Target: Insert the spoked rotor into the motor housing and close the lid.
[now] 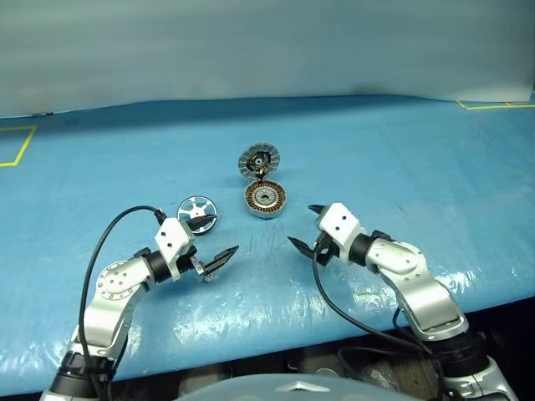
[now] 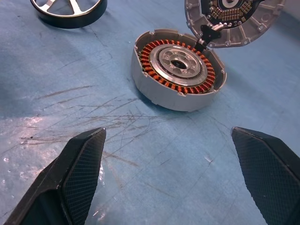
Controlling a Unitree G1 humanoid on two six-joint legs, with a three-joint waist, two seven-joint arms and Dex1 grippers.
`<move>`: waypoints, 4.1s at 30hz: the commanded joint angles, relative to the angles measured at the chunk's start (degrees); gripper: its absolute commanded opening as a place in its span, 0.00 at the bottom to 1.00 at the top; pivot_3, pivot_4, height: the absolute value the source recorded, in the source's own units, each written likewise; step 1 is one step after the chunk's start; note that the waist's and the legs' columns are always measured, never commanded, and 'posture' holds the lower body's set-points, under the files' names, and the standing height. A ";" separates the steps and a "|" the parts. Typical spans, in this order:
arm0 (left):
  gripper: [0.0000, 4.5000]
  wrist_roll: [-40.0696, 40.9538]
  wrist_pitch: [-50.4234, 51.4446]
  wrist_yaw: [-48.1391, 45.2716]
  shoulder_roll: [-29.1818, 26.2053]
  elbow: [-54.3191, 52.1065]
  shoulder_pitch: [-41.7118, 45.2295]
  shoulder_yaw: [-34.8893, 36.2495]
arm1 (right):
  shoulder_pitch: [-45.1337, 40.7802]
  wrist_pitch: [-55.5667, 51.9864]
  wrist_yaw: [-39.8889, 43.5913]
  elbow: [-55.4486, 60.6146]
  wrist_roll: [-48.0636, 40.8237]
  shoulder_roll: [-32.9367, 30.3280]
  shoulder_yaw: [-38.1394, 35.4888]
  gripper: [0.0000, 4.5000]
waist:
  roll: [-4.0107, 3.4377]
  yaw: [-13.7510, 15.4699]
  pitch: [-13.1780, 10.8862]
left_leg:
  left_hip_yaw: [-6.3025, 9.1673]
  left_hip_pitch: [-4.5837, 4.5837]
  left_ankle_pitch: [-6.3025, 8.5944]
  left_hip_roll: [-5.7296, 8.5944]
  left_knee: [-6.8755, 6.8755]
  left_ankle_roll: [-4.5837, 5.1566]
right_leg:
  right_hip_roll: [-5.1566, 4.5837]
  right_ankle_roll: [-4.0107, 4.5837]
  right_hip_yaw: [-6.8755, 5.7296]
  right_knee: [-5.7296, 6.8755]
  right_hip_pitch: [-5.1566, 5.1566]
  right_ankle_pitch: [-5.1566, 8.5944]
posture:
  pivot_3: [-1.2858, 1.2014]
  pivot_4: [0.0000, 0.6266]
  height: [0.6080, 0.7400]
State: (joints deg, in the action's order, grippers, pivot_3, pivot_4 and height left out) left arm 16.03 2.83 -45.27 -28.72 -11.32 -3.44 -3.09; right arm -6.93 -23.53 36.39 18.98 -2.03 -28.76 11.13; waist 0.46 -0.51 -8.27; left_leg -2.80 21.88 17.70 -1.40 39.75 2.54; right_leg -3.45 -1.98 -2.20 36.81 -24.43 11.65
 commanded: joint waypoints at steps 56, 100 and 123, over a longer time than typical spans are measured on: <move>1.00 -1.87 -0.61 6.02 1.09 -5.71 -9.74 1.03 | -40.46 13.09 26.12 -38.49 14.07 4.84 15.92 1.00 | -0.22 -0.30 -0.14 | -0.08 -0.01 0.00 -0.07 -0.04 -0.04 | -0.07 -0.04 -0.10 0.05 -0.07 -0.06 | 0.52 0.24 1.00; 1.00 -2.17 2.34 4.58 3.10 -4.98 -7.83 -3.76 | -15.12 -20.14 28.49 3.87 18.59 -4.91 20.35 0.53 | -0.14 -0.06 -0.06 | 0.05 -0.13 0.05 -0.03 -0.04 -0.05 | -0.11 0.24 -0.21 0.01 0.07 0.13 | 0.52 0.24 1.00; 1.00 1.84 3.83 3.67 -1.59 -12.62 -11.37 4.47 | -7.55 -13.52 22.44 17.09 -2.21 -2.55 3.25 0.97 | 0.11 -0.07 -0.03 | 0.10 -0.07 0.07 -0.10 -0.13 -0.09 | -0.07 0.06 -0.21 -0.04 0.02 0.04 | 0.52 0.24 1.00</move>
State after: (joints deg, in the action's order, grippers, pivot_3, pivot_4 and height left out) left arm 16.93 7.08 -41.41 -29.72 -20.93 -13.73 -0.23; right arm -15.43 -37.48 60.85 32.79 -1.14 -32.53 17.82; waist 0.57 -0.58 -8.30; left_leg -2.72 21.81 17.78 -1.49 39.62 2.46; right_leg -3.53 -1.89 -2.40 36.77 -24.41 11.70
